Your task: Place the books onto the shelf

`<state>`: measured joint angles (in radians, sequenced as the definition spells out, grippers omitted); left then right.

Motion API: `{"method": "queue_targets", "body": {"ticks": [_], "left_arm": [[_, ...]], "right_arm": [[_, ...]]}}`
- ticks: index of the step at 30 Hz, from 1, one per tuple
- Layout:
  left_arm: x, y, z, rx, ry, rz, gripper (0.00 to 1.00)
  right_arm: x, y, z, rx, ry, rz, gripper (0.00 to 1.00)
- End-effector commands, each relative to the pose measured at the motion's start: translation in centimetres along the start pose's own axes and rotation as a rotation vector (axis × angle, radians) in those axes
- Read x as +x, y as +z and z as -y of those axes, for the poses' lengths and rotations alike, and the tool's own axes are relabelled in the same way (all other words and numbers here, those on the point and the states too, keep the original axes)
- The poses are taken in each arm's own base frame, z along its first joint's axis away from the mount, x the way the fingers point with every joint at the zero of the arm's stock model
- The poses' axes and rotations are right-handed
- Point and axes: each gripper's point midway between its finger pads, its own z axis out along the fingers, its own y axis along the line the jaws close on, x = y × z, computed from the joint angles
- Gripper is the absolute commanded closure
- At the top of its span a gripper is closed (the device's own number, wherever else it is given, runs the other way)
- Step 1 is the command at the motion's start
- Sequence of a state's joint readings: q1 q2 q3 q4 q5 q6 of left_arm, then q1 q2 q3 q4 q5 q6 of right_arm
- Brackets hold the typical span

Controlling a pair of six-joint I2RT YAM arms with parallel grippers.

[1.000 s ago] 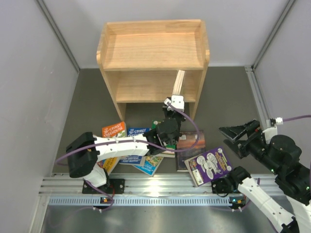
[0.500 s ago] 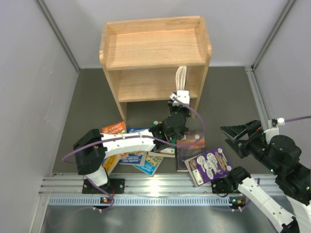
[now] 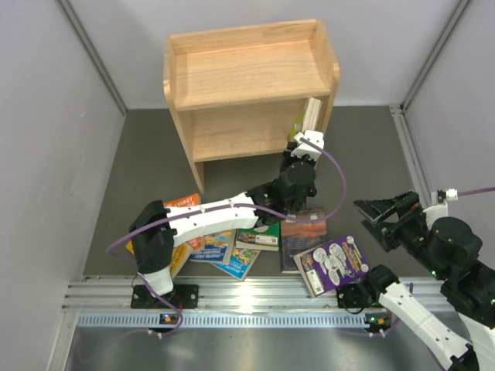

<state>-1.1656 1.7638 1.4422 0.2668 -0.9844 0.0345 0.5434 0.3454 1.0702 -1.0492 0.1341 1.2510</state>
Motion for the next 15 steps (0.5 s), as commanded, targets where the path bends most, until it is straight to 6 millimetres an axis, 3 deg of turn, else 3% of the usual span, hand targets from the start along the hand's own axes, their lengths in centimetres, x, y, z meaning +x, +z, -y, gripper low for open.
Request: {"method": "queue_targets", "body": {"ticks": [1,8,15], "left_arm": [[-2.1,0.3,-1.0,-0.039,-0.027,0.009,1.00],[-1.8,1.4,-1.2,-0.063,-0.082,-0.042,1.00],[-3.3,3.6,-2.4,-0.107,-0.160,-0.019,1.00]], "right_arm": [[-0.7,-0.7,-0.7,-0.028,-0.011,0.023,0.11],[-0.9,-0.8,-0.8,-0.035,-0.016,0.032,0.11],[-1.2,-1.3,-0.6,-0.049,-0.004,0.051,0.11]]}}
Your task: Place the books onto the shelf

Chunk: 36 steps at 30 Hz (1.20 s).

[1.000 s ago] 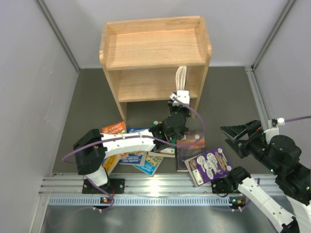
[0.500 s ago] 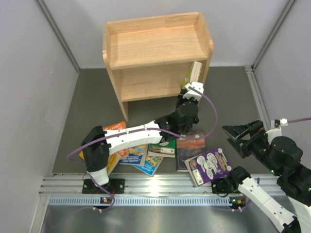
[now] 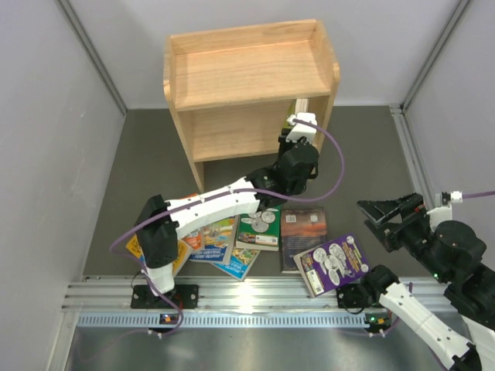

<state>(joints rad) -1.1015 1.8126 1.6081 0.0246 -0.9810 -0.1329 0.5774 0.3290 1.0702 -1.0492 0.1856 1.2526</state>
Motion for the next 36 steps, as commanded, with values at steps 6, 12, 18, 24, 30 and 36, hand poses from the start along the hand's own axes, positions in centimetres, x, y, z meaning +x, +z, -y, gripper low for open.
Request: {"method": "queue_targets", "body": {"ticks": [6,12,18,24,30,36], "left_arm": [[-4.0,2.8,-0.3,-0.069,-0.058,0.118,1.00],[-4.5,5.1,0.0,-0.105,-0.063,0.141,1.00],[-5.8,7.1,-0.3,-0.158,-0.110,0.173,1.00],[-7.8,6.8,-2.4,-0.259,-0.208,0.247,1.00],[-7.1,6.4,-4.1,-0.313,-0.325,0.246,1.00],[-7.4,6.9,-7.5,-0.401,-0.361,0.252,1.00]], "right_arm": [[-0.9,-1.3,-0.3,-0.037,0.018,0.030,0.11],[-1.5,-2.1,0.0,-0.036,0.031,0.054,0.11],[-2.0,-3.0,0.6,-0.040,0.056,0.069,0.11],[-2.6,-3.2,0.4,-0.049,0.050,0.084,0.11],[-3.1,-3.2,0.6,-0.042,0.037,0.096,0.11],[-3.3,-2.9,1.0,-0.042,0.048,0.094,0.12]]}}
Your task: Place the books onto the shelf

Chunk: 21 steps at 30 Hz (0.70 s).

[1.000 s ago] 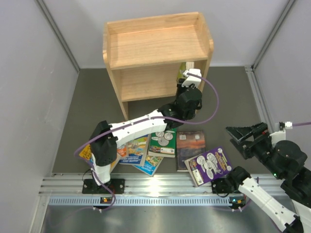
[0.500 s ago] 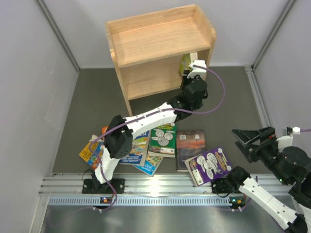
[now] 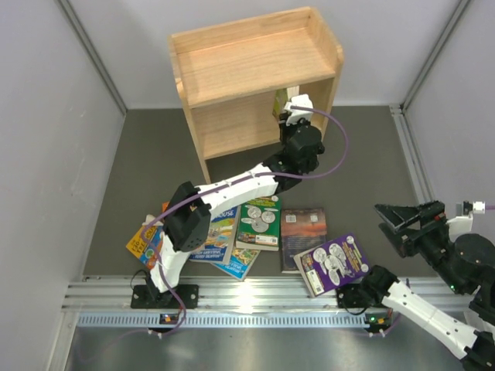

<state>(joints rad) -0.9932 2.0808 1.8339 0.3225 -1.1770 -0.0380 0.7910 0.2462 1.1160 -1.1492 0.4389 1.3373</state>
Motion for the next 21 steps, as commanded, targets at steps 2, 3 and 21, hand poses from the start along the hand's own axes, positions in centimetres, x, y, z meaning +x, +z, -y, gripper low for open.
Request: {"method": "queue_targets", "body": {"ticks": [2,3,21], "left_arm": [[-6.6,2.4,-5.1,-0.148,-0.245,0.085,1.00],[-6.7,2.7,-5.4,-0.157,-0.242,0.086,1.00],[-6.2,5.1,-11.7,-0.248,-0.239,0.097,0.79]], "right_arm": [[-0.8,-0.1,0.1,-0.007,0.017,0.024,0.12],[-0.9,0.0,0.2,-0.006,0.021,0.028,0.12],[-0.6,1.4,1.0,-0.002,0.064,0.012,0.12]]}}
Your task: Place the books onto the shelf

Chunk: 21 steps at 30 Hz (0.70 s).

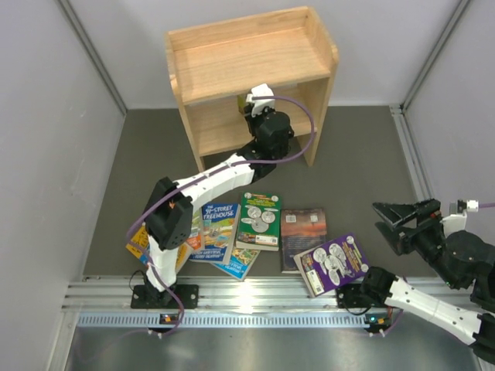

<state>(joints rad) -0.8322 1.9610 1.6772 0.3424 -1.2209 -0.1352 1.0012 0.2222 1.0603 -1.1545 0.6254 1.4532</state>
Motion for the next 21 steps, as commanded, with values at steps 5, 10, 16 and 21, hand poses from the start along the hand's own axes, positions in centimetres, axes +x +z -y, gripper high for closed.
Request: {"method": "queue_targets", "body": {"ticks": [5,10,16,21], "left_arm": [[-5.9,-0.1,-2.4,0.015,-0.161,0.036,0.27],[-6.5,-1.1,-3.3,0.068,-0.136,0.009,0.01],[-6.9,-2.9,-4.7,0.160,-0.093,-0.042,0.01],[-7.7,-6.3,-6.9,0.244,-0.026,-0.088,0.01]], "right_arm": [[-0.4,0.7,0.2,-0.007,0.023,0.025,0.12],[-0.3,0.9,0.3,-0.016,0.033,0.022,0.12],[-0.1,1.4,0.6,-0.030,0.041,0.029,0.13],[0.1,1.9,0.0,-0.033,-0.017,0.039,0.13]]}}
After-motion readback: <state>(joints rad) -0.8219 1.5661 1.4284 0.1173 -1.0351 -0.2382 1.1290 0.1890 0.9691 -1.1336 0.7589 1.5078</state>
